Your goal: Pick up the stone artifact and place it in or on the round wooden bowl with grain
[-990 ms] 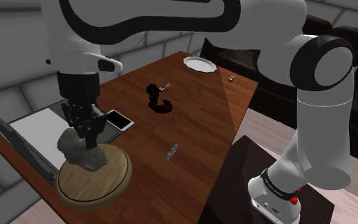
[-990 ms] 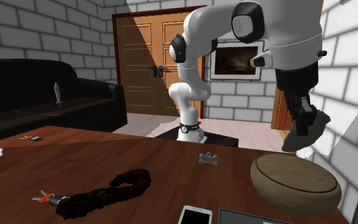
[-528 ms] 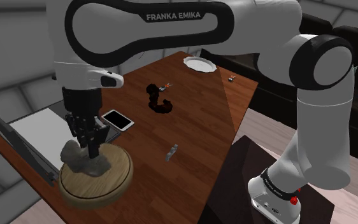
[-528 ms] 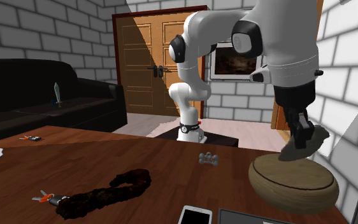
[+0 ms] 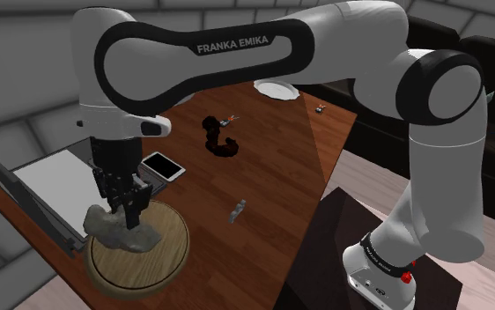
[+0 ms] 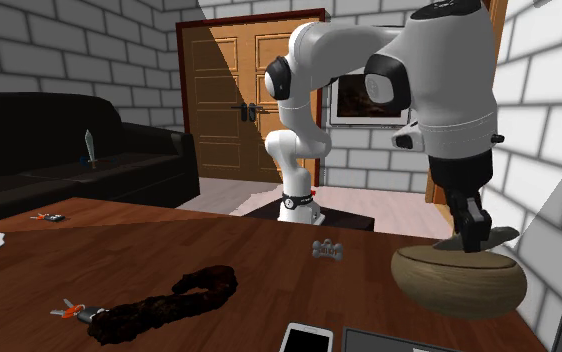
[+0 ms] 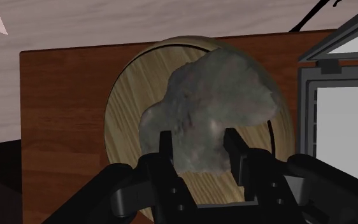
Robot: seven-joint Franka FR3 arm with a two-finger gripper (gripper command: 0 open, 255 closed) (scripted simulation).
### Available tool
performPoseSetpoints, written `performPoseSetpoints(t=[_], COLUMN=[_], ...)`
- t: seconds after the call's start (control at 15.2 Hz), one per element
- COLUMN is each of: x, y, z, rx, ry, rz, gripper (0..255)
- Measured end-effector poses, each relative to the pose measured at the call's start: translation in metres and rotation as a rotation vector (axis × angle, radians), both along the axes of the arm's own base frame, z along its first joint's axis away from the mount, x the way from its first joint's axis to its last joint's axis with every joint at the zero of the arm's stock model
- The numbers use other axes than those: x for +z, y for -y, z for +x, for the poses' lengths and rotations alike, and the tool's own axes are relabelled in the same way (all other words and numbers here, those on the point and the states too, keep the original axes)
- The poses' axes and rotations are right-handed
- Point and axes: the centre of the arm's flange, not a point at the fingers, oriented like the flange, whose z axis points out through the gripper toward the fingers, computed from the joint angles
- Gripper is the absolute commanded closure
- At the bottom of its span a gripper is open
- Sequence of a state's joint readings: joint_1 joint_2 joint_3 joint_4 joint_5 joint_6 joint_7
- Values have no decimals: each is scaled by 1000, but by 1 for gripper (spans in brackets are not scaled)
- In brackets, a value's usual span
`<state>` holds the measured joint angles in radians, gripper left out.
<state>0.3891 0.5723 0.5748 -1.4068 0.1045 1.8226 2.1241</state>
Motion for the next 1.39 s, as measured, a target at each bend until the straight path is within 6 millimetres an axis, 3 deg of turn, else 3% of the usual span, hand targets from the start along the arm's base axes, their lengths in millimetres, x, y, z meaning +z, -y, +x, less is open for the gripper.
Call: performPoseSetpoints(t=[0.26,0.33,0.73,1.06,1.39], x=[0,0,-6,33,39], y=[0,0,2,7,10], z=[0,0,0,17,19], rx=[-1,-2,-1,-1,-1], ry=[2,2,-3,-3,-4], rz=[2,1,-8,-8,-8], gripper=[255,0,0,0,0])
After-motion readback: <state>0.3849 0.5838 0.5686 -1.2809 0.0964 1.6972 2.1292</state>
